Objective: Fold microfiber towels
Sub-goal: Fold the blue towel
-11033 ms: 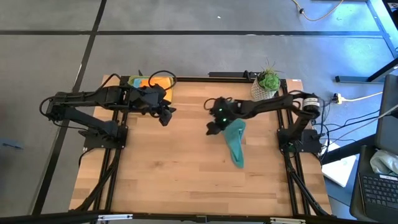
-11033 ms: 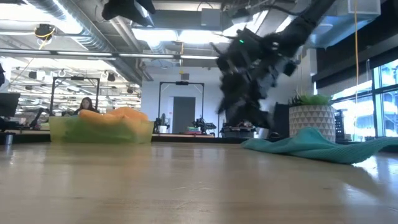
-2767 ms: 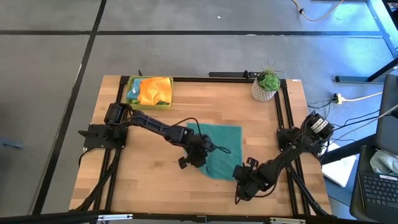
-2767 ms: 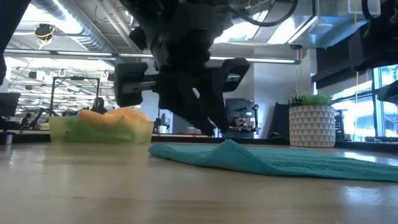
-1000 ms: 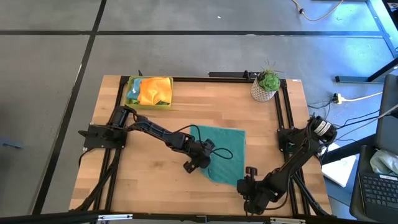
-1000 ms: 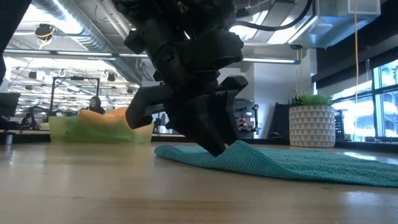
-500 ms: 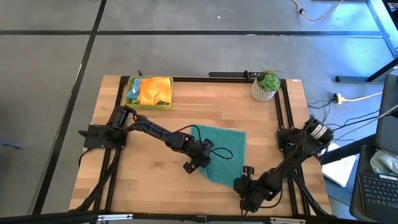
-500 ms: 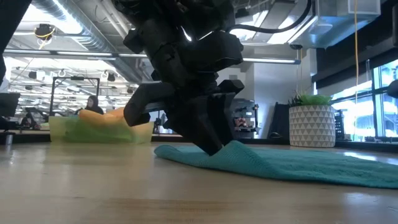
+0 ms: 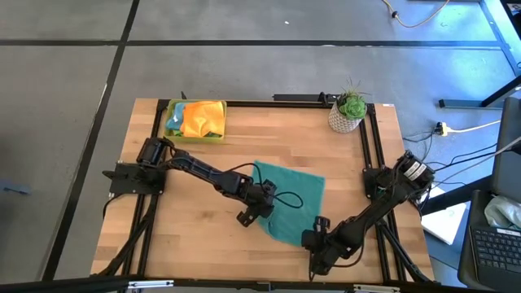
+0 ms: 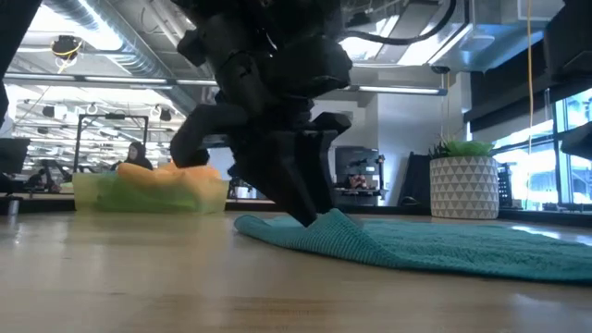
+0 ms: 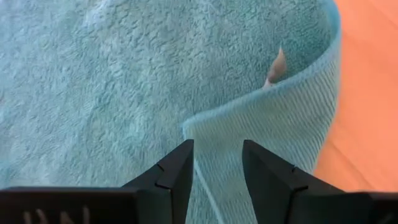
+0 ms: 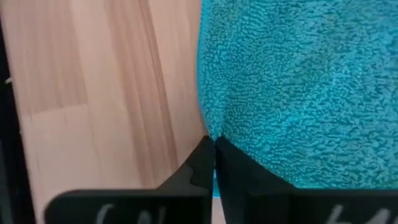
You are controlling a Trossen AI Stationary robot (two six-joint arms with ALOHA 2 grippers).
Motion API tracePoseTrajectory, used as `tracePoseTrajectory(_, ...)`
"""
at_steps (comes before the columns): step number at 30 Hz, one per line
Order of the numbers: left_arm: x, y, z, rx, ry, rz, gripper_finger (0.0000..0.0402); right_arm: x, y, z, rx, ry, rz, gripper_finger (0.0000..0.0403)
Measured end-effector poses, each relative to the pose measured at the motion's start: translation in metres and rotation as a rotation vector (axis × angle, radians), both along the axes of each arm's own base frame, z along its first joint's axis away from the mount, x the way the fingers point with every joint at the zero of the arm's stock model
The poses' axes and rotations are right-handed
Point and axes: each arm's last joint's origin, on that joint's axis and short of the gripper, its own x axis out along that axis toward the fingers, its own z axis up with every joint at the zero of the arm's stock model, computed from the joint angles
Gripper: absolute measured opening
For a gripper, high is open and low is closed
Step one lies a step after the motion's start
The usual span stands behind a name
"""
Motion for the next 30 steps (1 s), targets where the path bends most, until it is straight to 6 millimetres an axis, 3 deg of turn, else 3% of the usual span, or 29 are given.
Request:
tracePoseTrajectory(7, -0.003, 0.008, 0.014, 0.043, -0.023, -0.004, 0.0131, 0.013, -0.004, 0.017, -0.03, 0.025, 0.052, 0.0005)
tracePoseTrajectory(13, 0.003, 0.011, 0.03, 0.017, -0.134, -0.139, 0.0131, 0.023, -0.002, 0.035, -0.039, -0.001, 0.094, 0.0003)
tracePoseTrajectory(18, 0.001, 0.009, 0.027, -0.049, -0.121, -0.278, 0.0131, 0.026, 0.001, 0.045, -0.051, 0.011, 0.095, 0.0003)
tracePoseTrajectory(30, 0.001, 0.008, 0.02, -0.038, -0.114, -0.361, 0.0131, 0.032, 0.001, 0.068, -0.119, 0.019, 0.129, 0.0002)
